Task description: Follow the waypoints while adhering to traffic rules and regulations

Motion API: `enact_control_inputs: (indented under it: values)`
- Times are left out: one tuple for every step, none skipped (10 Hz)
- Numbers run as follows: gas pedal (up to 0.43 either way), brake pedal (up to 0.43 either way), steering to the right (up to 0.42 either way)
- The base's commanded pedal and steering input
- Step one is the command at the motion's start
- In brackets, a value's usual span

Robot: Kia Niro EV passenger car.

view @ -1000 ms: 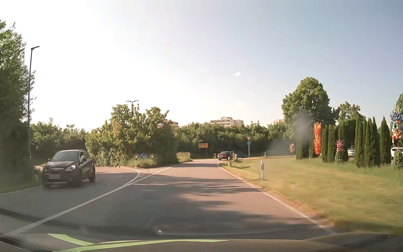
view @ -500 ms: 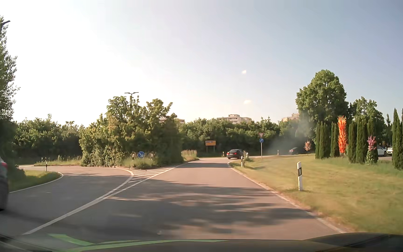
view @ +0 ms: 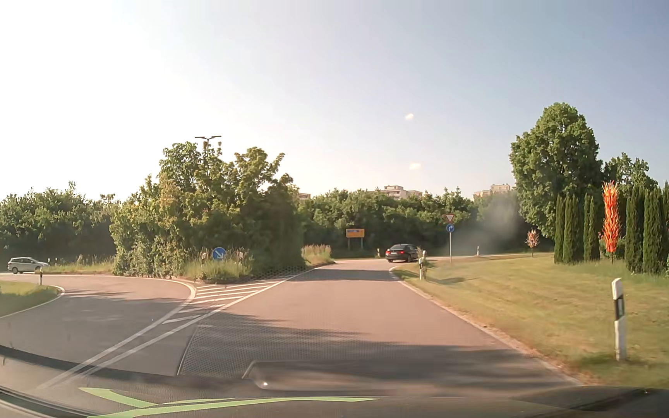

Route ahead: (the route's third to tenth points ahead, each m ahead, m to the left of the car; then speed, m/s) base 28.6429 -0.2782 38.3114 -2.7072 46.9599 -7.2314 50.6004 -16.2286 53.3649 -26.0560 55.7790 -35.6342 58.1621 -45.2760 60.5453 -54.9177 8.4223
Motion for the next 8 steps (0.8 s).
enact_control_inputs:
  values:
    - [0.0,0.012,-0.008]
    - [0.0,0.012,-0.005]
    - [0.0,0.018,0.0]
    - [0.0,0.024,0.003]
    - [0.0,0.024,0.005]
    - [0.0,0.043,0.007]
    - [0.0,0.061,0.01]
    - [0.0,0.085,0.014]
